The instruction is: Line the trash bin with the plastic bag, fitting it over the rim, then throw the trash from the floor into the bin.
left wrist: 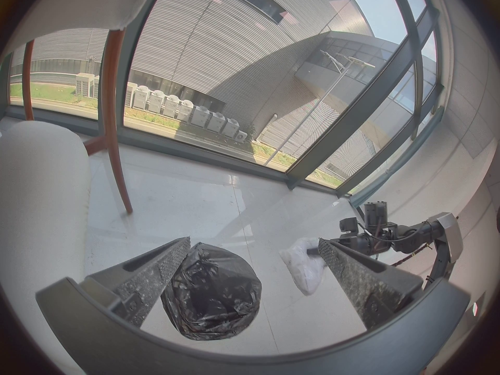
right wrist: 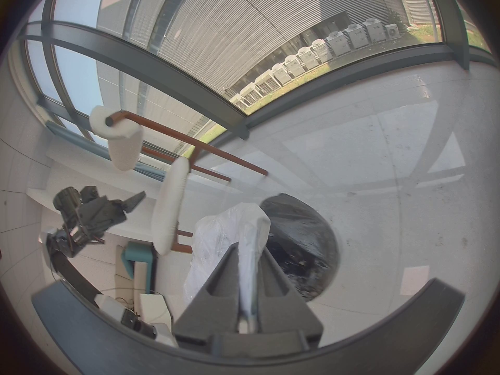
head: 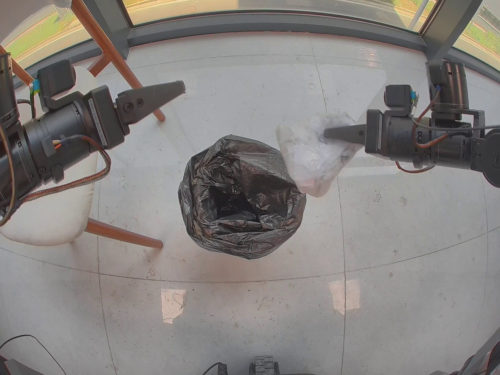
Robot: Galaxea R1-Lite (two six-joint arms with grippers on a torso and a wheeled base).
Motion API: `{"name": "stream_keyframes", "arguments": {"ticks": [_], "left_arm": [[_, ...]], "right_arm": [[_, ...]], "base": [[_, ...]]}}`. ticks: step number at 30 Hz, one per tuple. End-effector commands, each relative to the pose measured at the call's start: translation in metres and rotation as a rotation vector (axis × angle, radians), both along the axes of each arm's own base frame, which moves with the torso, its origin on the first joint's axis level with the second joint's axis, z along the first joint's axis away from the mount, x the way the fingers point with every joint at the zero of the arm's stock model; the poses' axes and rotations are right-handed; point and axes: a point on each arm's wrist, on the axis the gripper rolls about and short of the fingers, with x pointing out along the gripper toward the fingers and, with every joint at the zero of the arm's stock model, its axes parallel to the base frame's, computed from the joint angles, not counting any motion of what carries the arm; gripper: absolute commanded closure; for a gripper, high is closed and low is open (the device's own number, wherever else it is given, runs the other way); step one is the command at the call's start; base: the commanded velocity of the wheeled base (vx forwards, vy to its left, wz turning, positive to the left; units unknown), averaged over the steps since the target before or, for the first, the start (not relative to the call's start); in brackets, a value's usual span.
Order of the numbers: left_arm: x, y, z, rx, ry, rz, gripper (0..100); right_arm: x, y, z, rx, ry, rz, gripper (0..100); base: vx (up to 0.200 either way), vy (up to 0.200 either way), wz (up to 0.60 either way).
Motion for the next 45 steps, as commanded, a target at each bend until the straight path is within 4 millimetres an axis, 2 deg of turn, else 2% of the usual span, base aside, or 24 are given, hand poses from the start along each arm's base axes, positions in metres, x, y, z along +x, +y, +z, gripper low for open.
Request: {"name": "stream_keyframes", "arguments": {"ticks": [1, 6, 7, 12, 17, 20, 23, 24, 26, 30, 32, 34, 35, 38, 40, 42, 43, 44, 45], "left_arm": [[0.004, 0.008, 0.011, -0.016, -0.032, 0.040, 0], [0.006, 0.010, 0.016, -0.024, -0.047, 0.052, 0], [0.007, 0.011, 0.016, -0.026, -0.048, 0.054, 0], [0.007, 0.011, 0.016, -0.025, -0.047, 0.054, 0], [0.009, 0.014, 0.017, -0.026, -0.050, 0.071, 0], [0.009, 0.019, 0.018, -0.027, -0.054, 0.090, 0], [0.011, 0.030, 0.018, -0.033, -0.054, 0.145, 0], [0.011, 0.033, 0.018, -0.033, -0.056, 0.157, 0], [-0.003, 0.050, 0.024, -0.049, -0.086, 0.218, 0], [-0.020, 0.069, 0.011, -0.048, -0.065, 0.305, 0], [-0.042, 0.081, -0.010, -0.041, -0.034, 0.400, 0], [-0.057, 0.090, -0.028, -0.033, -0.005, 0.477, 0], [-0.068, 0.094, -0.044, -0.024, 0.022, 0.530, 0], [-0.087, 0.100, -0.073, -0.009, 0.065, 0.596, 0], [-0.108, 0.103, -0.092, -0.010, 0.072, 0.614, 0], [-0.123, 0.105, -0.107, -0.010, 0.073, 0.619, 0], [-0.123, 0.105, -0.107, -0.010, 0.073, 0.619, 0], [-0.135, 0.106, -0.127, -0.004, 0.097, 0.624, 0], [-0.140, 0.107, -0.138, 0.000, 0.111, 0.627, 0]], "right_arm": [[0.001, 0.024, 0.010, 0.054, -0.017, 0.047, 100], [0.008, 0.032, 0.020, 0.092, -0.034, 0.052, 100], [0.008, 0.032, 0.021, 0.092, -0.034, 0.050, 0], [0.005, 0.031, 0.020, 0.091, -0.024, 0.054, 0], [-0.004, 0.025, 0.032, 0.137, -0.022, 0.040, 0], [-0.011, 0.011, 0.039, 0.148, -0.030, -0.008, 0], [-0.024, -0.020, 0.043, 0.138, -0.059, -0.150, 0], [-0.027, -0.024, 0.042, 0.134, -0.061, -0.174, 0], [-0.054, -0.052, 0.036, 0.107, -0.072, -0.317, 0], [-0.103, -0.094, 0.022, 0.080, -0.095, -0.464, 0], [-0.143, -0.119, 0.005, 0.036, -0.137, -0.532, 0], [-0.169, -0.131, -0.008, 0.012, -0.165, -0.579, 0], [-0.189, -0.140, -0.019, 0.010, -0.181, -0.636, 0], [-0.228, -0.152, -0.049, -0.002, -0.218, -0.753, 0], [-0.251, -0.155, -0.074, -0.015, -0.249, -0.816, 0], [-0.266, -0.155, -0.095, -0.041, -0.279, -0.839, 0], [-0.266, -0.155, -0.095, -0.041, -0.279, -0.839, 0], [-0.280, -0.154, -0.118, -0.098, -0.326, -0.840, 0], [-0.284, -0.154, -0.127, -0.131, -0.351, -0.835, 0]], "base": [[0.000, 0.000, 0.00], [0.000, 0.000, 0.00], [0.000, 0.000, 0.00], [0.000, 0.000, 0.00], [0.000, 0.000, 0.00], [0.000, 0.000, 0.00], [0.000, 0.000, 0.00], [0.000, 0.000, 0.00], [0.000, 0.000, 0.00], [0.000, 0.000, 0.00], [0.000, 0.000, 0.00], [0.000, 0.000, 0.00], [0.000, 0.000, 0.00], [0.000, 0.000, 0.00], [0.000, 0.000, 0.00], [0.000, 0.000, 0.00], [0.000, 0.000, 0.00], [0.000, 0.000, 0.00], [0.000, 0.000, 0.00]]}}
